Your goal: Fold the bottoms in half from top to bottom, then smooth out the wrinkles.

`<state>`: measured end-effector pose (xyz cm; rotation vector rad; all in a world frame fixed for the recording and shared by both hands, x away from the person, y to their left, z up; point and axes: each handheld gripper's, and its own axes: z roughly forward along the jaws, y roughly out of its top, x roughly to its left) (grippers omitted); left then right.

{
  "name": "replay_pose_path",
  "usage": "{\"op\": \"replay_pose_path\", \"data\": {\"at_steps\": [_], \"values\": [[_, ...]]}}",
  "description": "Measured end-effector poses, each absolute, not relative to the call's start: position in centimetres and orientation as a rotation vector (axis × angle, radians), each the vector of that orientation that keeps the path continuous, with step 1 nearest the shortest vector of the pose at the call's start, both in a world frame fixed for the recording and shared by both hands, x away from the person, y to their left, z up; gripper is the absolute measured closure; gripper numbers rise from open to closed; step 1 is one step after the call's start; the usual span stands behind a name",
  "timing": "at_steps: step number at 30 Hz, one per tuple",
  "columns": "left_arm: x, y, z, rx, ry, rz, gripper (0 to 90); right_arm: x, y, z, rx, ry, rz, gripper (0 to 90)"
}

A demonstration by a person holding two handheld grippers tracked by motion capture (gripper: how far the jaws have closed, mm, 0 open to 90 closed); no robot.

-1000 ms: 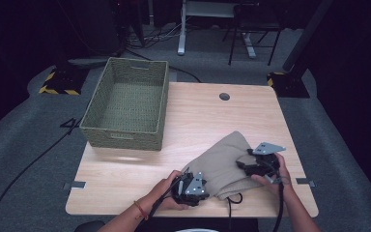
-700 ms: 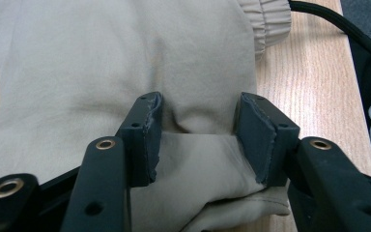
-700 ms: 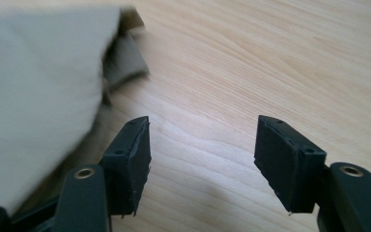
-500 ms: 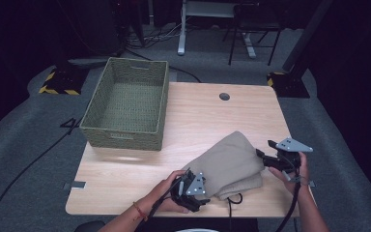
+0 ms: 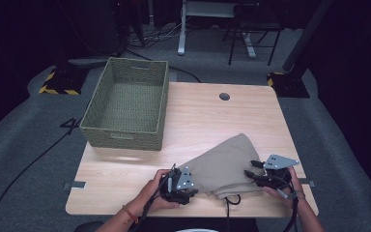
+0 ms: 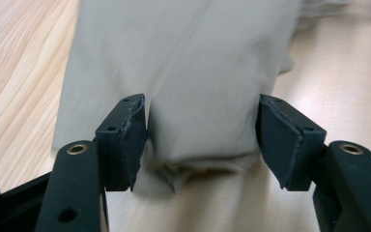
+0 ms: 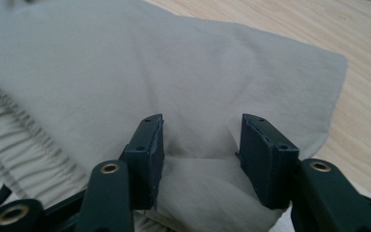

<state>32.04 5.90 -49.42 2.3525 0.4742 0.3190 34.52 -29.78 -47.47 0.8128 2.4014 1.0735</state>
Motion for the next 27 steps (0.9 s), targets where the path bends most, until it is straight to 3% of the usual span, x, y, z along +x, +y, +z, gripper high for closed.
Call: {"op": "replay_pose_path", "data": {"at_steps": [8,15,20,27], "values": [[33.9,5.6,-49.7,2.330,0.530,0.375,33.2,33.6,-30.1,-47.8,0.852,2.389,1.075,51.3],[34.7,5.4,-50.0,2.326,0.548,0.340,26.2,33.1,-30.6,-47.8,0.882,2.389,1.073,50.3],[34.3,6.0,-49.0,2.308,0.531,0.333,21.4,32.9,-31.0,-46.9,0.870,2.347,1.125,38.7],[33.8,8.7,-45.3,2.154,0.603,0.410,21.1,32.7,-33.1,-44.9,0.901,2.191,1.278,33.9]]}}
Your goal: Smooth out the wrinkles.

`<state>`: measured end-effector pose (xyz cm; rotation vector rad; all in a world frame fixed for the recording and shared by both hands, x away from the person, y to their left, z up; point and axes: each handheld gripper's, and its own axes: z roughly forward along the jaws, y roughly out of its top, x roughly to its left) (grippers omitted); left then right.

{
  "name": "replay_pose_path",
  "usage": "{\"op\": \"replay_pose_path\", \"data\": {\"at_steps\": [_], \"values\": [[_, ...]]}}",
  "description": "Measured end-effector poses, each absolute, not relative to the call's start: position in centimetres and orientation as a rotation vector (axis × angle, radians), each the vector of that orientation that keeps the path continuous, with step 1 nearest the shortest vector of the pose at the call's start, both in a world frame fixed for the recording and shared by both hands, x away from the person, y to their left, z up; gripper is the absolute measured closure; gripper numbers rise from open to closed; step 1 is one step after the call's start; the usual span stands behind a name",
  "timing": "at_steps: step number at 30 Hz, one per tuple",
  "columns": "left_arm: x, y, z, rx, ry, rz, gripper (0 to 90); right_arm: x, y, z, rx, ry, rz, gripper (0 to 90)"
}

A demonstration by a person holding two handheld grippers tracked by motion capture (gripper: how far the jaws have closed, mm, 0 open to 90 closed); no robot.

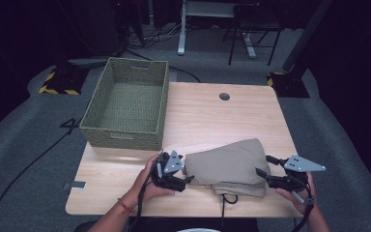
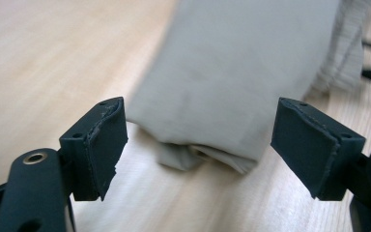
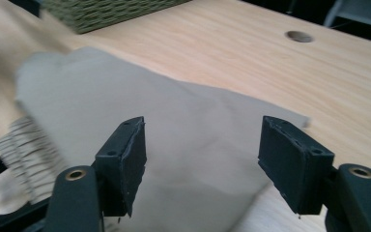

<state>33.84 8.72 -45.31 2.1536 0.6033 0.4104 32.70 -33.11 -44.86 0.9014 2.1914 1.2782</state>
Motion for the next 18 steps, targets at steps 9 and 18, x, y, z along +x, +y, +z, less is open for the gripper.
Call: {"op": "replay_pose_path", "data": {"at_steps": [9,18], "values": [[34.1,11.9,-41.5,2.027,0.734,0.577,21.5,33.6,-35.7,-45.2,1.046,2.112,1.168,33.9],[36.4,15.5,-40.4,1.933,0.902,0.600,19.7,35.0,-37.1,-47.2,1.140,2.137,1.115,33.2]]}}
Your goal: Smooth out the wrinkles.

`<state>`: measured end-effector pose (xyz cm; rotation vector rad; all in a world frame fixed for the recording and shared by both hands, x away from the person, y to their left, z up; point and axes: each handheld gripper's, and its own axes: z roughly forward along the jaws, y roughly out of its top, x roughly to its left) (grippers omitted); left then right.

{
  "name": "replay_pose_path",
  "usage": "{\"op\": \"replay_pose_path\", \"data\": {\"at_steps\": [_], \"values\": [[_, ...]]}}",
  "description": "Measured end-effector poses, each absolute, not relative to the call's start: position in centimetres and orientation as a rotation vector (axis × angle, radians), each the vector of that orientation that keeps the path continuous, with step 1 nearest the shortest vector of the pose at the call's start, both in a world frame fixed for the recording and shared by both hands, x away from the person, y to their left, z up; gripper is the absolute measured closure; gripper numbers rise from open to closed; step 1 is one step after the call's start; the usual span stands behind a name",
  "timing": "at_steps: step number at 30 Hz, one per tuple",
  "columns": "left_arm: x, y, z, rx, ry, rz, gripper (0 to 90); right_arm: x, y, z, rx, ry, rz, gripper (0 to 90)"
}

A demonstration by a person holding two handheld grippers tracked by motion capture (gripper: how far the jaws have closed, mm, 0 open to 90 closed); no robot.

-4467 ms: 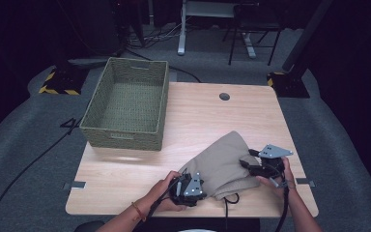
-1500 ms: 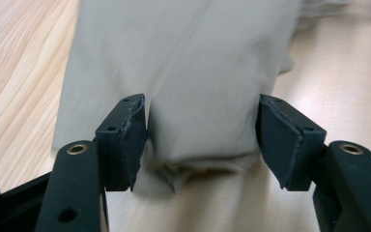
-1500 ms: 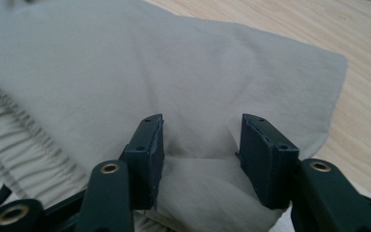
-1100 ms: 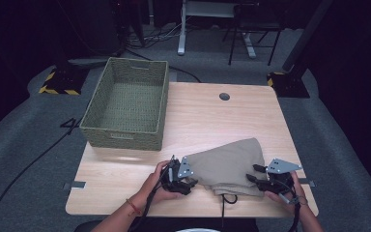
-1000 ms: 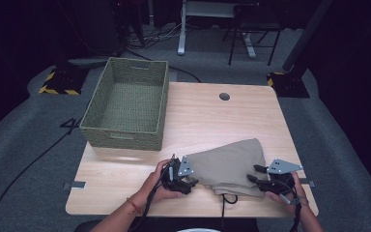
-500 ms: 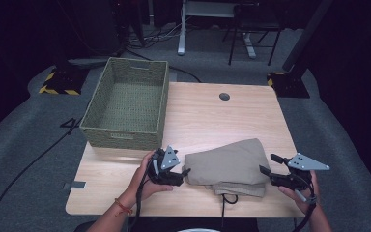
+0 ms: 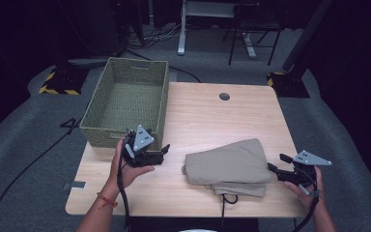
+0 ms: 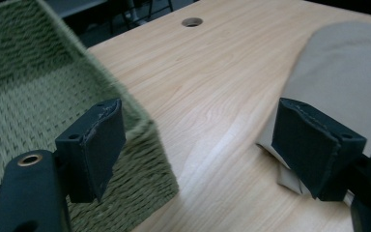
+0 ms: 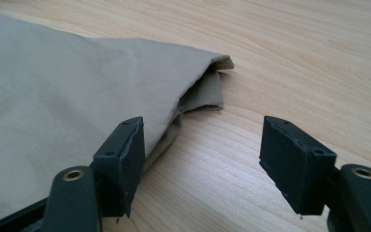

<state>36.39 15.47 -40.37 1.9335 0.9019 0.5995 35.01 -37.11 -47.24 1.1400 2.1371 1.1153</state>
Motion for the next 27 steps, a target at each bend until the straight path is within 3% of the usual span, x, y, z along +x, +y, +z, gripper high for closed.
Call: {"op": "replay_pose_path", "data": {"at_steps": [12,15,18,27], "values": [[41.9,14.8,-41.7,1.979,1.015,0.555,25.6,35.6,-37.4,-48.3,1.177,2.154,1.084,33.8],[42.8,14.7,-42.4,1.981,1.051,0.520,31.2,35.7,-37.5,-48.4,1.172,2.163,1.079,34.0],[43.2,14.6,-42.8,1.985,1.064,0.527,43.5,35.8,-37.4,-48.6,1.179,2.171,1.076,34.3],[43.9,13.7,-42.9,2.030,1.014,0.515,62.6,35.9,-37.1,-48.8,1.177,2.188,1.073,35.1]]}}
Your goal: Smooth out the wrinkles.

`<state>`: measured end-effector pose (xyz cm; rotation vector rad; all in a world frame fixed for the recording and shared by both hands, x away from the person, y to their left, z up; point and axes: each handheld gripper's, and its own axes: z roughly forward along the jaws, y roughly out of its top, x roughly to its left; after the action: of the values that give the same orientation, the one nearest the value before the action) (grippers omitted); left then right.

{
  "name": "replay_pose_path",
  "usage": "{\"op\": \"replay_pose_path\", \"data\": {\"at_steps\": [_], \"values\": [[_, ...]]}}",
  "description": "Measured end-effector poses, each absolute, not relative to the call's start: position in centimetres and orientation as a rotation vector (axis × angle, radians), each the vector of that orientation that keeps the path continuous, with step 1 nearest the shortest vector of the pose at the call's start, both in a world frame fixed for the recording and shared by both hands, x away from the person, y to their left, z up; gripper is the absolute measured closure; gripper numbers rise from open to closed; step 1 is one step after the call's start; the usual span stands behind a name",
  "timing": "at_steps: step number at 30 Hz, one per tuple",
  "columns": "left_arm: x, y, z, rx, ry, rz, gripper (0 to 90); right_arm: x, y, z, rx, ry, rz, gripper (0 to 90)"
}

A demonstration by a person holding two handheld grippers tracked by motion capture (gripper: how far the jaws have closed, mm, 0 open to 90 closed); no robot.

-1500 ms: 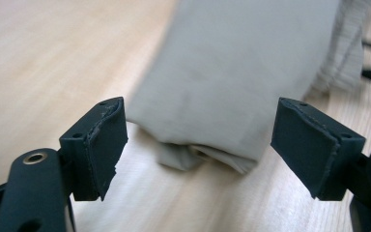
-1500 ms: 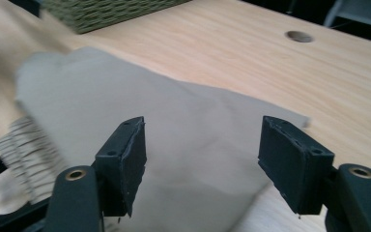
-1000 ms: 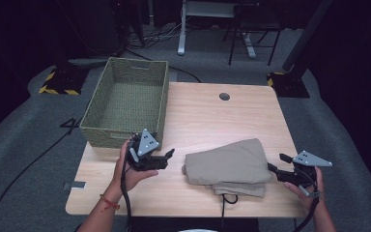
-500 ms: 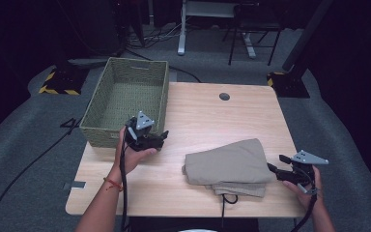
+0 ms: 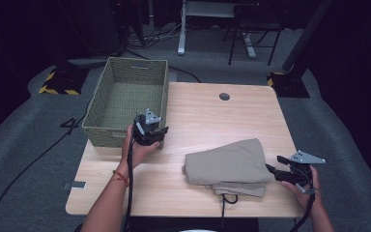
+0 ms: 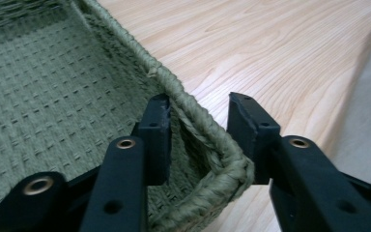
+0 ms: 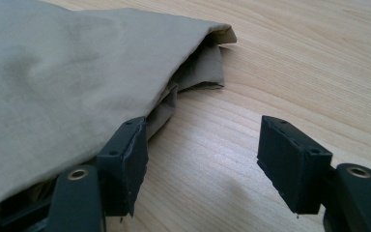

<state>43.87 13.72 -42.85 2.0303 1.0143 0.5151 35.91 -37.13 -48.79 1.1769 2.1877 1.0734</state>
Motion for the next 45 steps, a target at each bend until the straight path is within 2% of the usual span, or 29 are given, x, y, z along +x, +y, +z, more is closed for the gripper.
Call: {"op": "replay_pose_path", "data": {"at_steps": [10,27,35,45], "values": [[43.4,12.7,-42.9,2.054,0.894,0.445,64.4,35.9,-37.0,-48.9,1.169,2.198,1.076,35.5],[42.4,6.3,-42.9,2.151,0.524,0.273,64.3,36.1,-37.1,-49.2,1.189,2.210,1.099,35.7],[41.1,6.6,-42.8,2.190,0.306,0.145,64.2,36.3,-37.2,-49.5,1.216,2.216,1.116,36.2],[39.2,10.9,-42.1,2.202,0.406,0.296,61.6,36.5,-37.4,-50.0,1.222,2.247,1.107,36.0]]}}
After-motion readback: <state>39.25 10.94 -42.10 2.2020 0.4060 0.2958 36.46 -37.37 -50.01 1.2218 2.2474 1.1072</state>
